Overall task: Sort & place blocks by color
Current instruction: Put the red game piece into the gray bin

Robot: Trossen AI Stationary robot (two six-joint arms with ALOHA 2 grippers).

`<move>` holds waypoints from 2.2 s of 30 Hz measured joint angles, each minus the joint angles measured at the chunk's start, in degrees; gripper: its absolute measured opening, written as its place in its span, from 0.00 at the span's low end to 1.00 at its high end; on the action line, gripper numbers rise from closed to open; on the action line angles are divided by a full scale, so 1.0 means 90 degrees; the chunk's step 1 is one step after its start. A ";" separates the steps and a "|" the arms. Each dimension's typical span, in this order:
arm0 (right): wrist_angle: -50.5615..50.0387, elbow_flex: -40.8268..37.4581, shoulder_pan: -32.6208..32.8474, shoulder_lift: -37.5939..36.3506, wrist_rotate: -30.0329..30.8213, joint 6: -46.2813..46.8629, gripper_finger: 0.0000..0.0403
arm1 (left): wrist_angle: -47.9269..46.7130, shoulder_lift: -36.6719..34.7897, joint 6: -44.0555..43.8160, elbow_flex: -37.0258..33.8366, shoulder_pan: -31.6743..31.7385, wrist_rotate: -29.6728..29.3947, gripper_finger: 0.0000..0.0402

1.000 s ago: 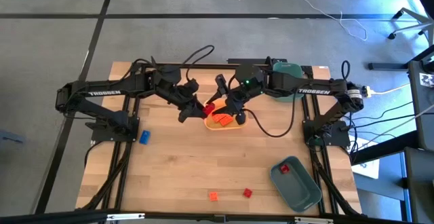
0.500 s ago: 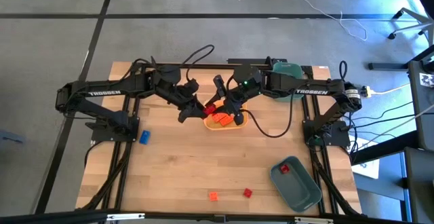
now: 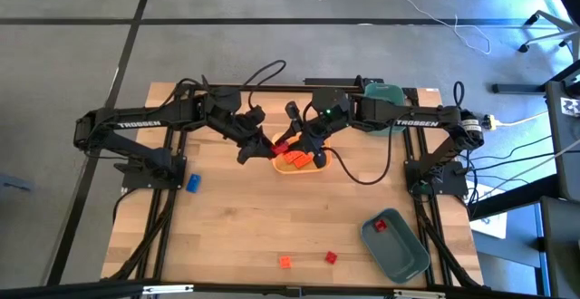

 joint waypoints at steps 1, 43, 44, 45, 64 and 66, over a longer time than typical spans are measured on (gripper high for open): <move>0.0001 0.0000 0.0000 0.0000 0.0013 0.0016 0.24 | 0.0006 0.0000 0.0009 0.0000 0.0000 -0.0008 0.39; -0.5414 0.0019 0.1844 -0.2364 0.4851 0.5729 0.24 | -0.0240 -0.0704 0.1689 -0.0002 0.1169 -0.1170 0.50; -0.5747 0.0019 0.1991 -0.2395 0.4853 0.6260 0.24 | -0.0274 -0.0704 0.1703 -0.0002 0.1168 -0.1164 0.50; -0.6022 0.0019 0.2126 -0.2421 0.4835 0.6786 0.24 | -0.0316 -0.0704 0.1708 -0.0002 0.1168 -0.1160 0.50; -0.8026 -0.0007 0.4150 -0.1919 0.1410 1.2944 0.23 | -0.0421 -0.0702 0.3332 -0.0002 0.1168 -0.0142 0.50; -0.8039 -0.0007 0.4303 -0.1766 0.1345 1.3141 0.23 | -0.0420 -0.0702 0.3435 -0.0002 0.1168 -0.0142 0.50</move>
